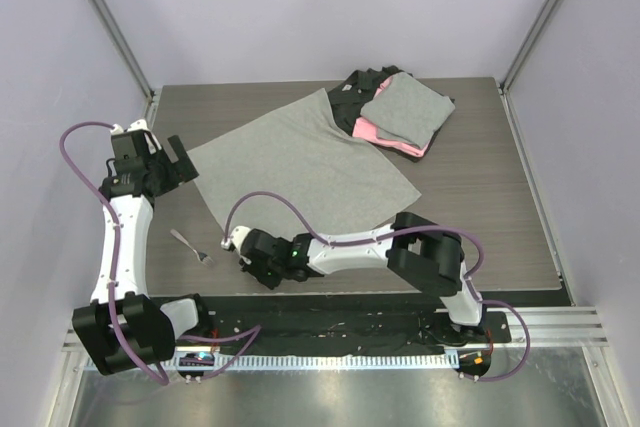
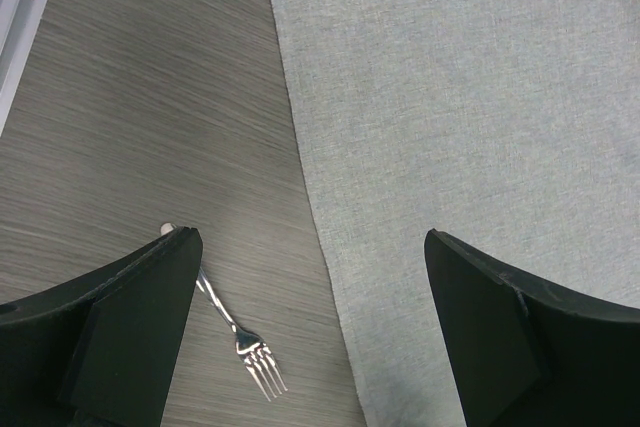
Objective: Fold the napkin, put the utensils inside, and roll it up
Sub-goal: Fold the napkin
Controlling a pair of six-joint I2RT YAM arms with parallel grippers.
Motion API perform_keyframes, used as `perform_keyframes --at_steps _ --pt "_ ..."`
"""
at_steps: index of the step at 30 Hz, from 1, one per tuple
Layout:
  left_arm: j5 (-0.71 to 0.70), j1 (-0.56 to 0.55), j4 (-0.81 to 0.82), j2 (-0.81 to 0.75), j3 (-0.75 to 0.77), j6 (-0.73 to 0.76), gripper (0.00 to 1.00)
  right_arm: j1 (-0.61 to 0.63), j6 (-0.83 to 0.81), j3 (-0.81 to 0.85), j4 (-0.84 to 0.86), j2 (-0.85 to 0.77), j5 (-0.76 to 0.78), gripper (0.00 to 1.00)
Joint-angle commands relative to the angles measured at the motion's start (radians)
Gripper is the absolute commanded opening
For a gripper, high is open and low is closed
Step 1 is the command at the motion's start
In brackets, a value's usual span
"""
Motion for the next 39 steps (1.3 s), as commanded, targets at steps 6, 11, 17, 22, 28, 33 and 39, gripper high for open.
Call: perform_keyframes --at_steps 6,11,17,22,28,33,39 --pt "-0.011 0.002 0.025 -0.038 0.000 -0.003 1.00 0.033 0.032 -0.008 -0.099 0.060 -0.172 0.01" --pt "-0.020 0.002 0.027 -0.049 -0.001 -0.004 1.00 0.056 0.053 0.015 -0.093 0.040 -0.180 0.01" --pt "-0.024 0.000 0.027 -0.054 -0.003 -0.004 1.00 0.054 0.050 0.010 -0.096 -0.033 -0.090 0.01" --pt "-0.029 0.002 0.027 -0.054 -0.003 -0.004 1.00 0.013 0.029 0.022 -0.111 -0.105 -0.046 0.01" --pt "-0.032 0.002 0.029 -0.047 -0.004 -0.006 1.00 -0.062 -0.010 0.042 -0.111 -0.153 -0.049 0.01" --pt "-0.029 0.002 0.030 -0.046 -0.004 -0.007 1.00 -0.145 -0.043 0.059 -0.109 -0.133 -0.051 0.01" --pt "-0.018 0.003 0.030 -0.035 -0.006 -0.010 1.00 -0.222 -0.094 0.097 -0.109 -0.067 -0.080 0.01"
